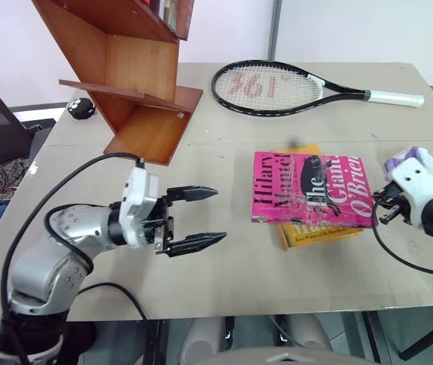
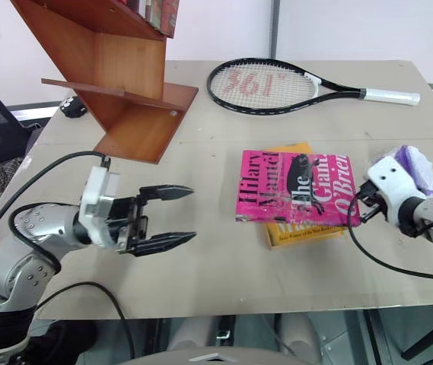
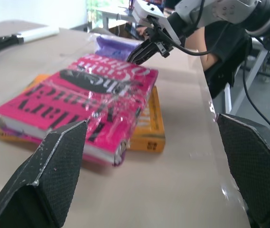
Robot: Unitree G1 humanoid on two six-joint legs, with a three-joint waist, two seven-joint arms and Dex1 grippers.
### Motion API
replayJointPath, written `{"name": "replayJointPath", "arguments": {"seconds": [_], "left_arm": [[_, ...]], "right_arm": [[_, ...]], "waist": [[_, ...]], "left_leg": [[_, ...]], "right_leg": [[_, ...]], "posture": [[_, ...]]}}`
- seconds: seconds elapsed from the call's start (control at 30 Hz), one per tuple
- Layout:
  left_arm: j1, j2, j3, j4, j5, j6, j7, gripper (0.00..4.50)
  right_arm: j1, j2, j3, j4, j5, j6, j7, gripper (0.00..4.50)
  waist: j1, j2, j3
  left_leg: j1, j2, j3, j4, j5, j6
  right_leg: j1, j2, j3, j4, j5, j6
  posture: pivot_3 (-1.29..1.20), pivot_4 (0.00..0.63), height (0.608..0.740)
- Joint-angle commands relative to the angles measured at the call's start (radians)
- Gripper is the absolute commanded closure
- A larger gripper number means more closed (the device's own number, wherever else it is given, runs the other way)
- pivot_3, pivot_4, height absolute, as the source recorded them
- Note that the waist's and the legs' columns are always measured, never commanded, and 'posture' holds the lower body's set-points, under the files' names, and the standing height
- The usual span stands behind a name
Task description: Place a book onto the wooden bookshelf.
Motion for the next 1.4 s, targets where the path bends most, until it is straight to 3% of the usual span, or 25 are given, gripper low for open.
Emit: {"name": "replayJointPath", "arguments": {"seconds": [0.03, 0.23, 0.6, 0.7, 0.8, 0.9, 1.0, 1.03, 1.07, 1.17, 1.4], "left_arm": [[0.014, 0.027, 0.070, -0.035, -0.064, 0.003, -0.028, 0.00], [-0.010, 0.023, 0.144, -0.040, -0.131, 0.027, 0.034, 0.00], [0.041, 0.000, 0.131, -0.045, -0.153, 0.081, 0.140, 0.00], [0.147, 0.016, 0.104, -0.099, -0.232, 0.236, 0.246, 0.00], [0.204, 0.017, 0.094, -0.116, -0.406, 0.379, 0.343, 0.00], [0.181, -0.014, 0.021, -0.058, -0.580, 0.523, 0.582, 0.00], [0.133, -0.058, -0.093, 0.039, -0.860, 0.571, 0.877, 0.00], [0.109, -0.073, -0.134, 0.071, -0.950, 0.561, 0.965, 0.00], [0.083, -0.089, -0.171, 0.104, -1.036, 0.539, 1.057, 0.00], [0.014, -0.164, -0.247, 0.194, -1.186, 0.483, 1.283, 0.00], [-0.077, -0.530, -0.207, 0.311, -1.199, 0.396, 1.644, 0.00]], "right_arm": [[-0.062, 0.019, 0.034, -0.019, -0.005, -0.012, 0.008, 4.46], [-0.128, 0.067, 0.074, -0.036, 0.001, 0.013, -0.005, 4.46], [-0.252, 0.159, 0.193, 0.031, -0.042, 0.000, -0.017, 4.46], [-0.202, 0.095, 0.106, 0.013, -0.036, -0.019, 0.028, 4.46], [-0.119, 0.015, 0.019, -0.009, -0.013, -0.067, 0.105, 4.46], [0.045, -0.037, -0.168, -0.079, 0.085, -0.139, 0.279, 3.68], [0.205, -0.021, -0.403, -0.156, 0.226, -0.133, 0.433, 2.36], [0.250, -0.020, -0.470, -0.186, 0.278, -0.110, 0.474, 1.71], [0.281, -0.018, -0.520, -0.209, 0.318, -0.089, 0.495, 1.52], [0.347, -0.008, -0.627, -0.271, 0.399, -0.059, 0.506, 0.11], [0.410, 0.020, -0.740, -0.377, 0.557, -0.019, 0.446, 0.04]], "waist": [[0.001, 0.000, 0.000], [0.007, 0.000, 0.000], [0.004, 0.000, 0.000], [0.007, 0.000, 0.000], [0.014, -0.001, 0.000], [0.013, -0.001, 0.000], [0.011, 0.000, 0.000], [0.010, 0.000, 0.000], [0.010, 0.000, 0.000], [0.008, -0.001, -0.001], [0.013, -0.002, -0.002]], "left_leg": [[0.000, 0.000, 0.000, 0.000, 0.000, 0.000], [-0.001, 0.000, -0.001, 0.000, 0.000, 0.000], [0.000, 0.000, 0.000, 0.000, 0.000, 0.000], [-0.001, 0.000, 0.000, 0.000, 0.000, 0.000], [-0.002, -0.001, -0.001, 0.000, 0.000, 0.000], [-0.001, -0.001, -0.003, 0.000, 0.000, 0.000], [0.000, -0.001, -0.005, 0.000, -0.003, 0.004], [0.000, -0.001, -0.005, 0.000, -0.003, 0.004], [0.001, -0.001, -0.006, 0.000, -0.003, 0.004], [0.002, -0.001, -0.006, 0.001, -0.003, 0.004], [0.007, -0.002, -0.004, 0.002, -0.003, 0.004]], "right_leg": [[0.000, 0.000, 0.000, 0.000, 0.000, 0.000], [0.000, -0.001, -0.001, -0.001, 0.000, 0.000], [0.000, -0.001, 0.000, 0.000, 0.000, 0.000], [0.000, -0.001, -0.001, -0.001, 0.000, 0.000], [0.001, -0.003, -0.001, -0.004, -0.001, 0.002], [0.002, -0.004, -0.001, -0.003, -0.001, 0.002], [0.004, -0.007, 0.000, -0.001, -0.001, 0.002], [0.003, -0.008, 0.001, 0.000, -0.001, 0.002], [0.003, -0.008, 0.001, 0.001, -0.001, 0.002], [0.003, -0.009, 0.001, 0.003, 0.000, 0.001], [0.010, -0.008, 0.002, 0.002, -0.002, -0.004]], "posture": [[0.00, 0.150, 0.740], [0.00, 0.150, 0.740], [0.00, 0.150, 0.740], [0.00, 0.150, 0.740], [0.00, 0.150, 0.740], [0.00, 0.150, 0.740], [0.00, 0.150, 0.740], [0.00, 0.150, 0.740], [0.00, 0.150, 0.740], [0.00, 0.150, 0.740], [0.00, 0.150, 0.740]]}}
